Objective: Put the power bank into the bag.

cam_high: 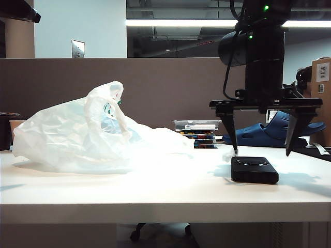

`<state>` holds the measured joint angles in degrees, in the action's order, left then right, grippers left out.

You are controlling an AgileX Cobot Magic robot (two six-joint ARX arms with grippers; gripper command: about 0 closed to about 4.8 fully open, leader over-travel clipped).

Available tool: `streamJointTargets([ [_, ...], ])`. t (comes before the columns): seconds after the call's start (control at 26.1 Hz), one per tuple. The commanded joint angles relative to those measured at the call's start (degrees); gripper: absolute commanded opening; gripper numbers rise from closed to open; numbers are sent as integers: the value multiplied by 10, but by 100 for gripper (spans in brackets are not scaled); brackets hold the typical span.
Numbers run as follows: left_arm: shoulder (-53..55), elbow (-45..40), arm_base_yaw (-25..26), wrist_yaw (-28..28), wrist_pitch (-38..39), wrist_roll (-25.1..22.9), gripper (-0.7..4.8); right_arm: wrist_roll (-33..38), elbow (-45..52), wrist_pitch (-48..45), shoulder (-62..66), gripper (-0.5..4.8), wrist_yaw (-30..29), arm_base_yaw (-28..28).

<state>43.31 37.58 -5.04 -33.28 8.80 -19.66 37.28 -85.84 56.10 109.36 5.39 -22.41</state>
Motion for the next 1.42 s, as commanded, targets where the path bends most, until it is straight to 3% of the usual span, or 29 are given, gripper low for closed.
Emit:
streamJointTargets([
  [0.04, -1, 2, 1, -4, -7, -1, -6, 3, 0, -27, -3, 479, 1, -2],
  [0.84, -1, 2, 1, -4, -7, -1, -6, 28, 1, -65, 32, 479, 8, -2],
  [1.42, -1, 2, 1, 1, -8, -1, -6, -10, 7, -80, 40, 479, 9, -2],
])
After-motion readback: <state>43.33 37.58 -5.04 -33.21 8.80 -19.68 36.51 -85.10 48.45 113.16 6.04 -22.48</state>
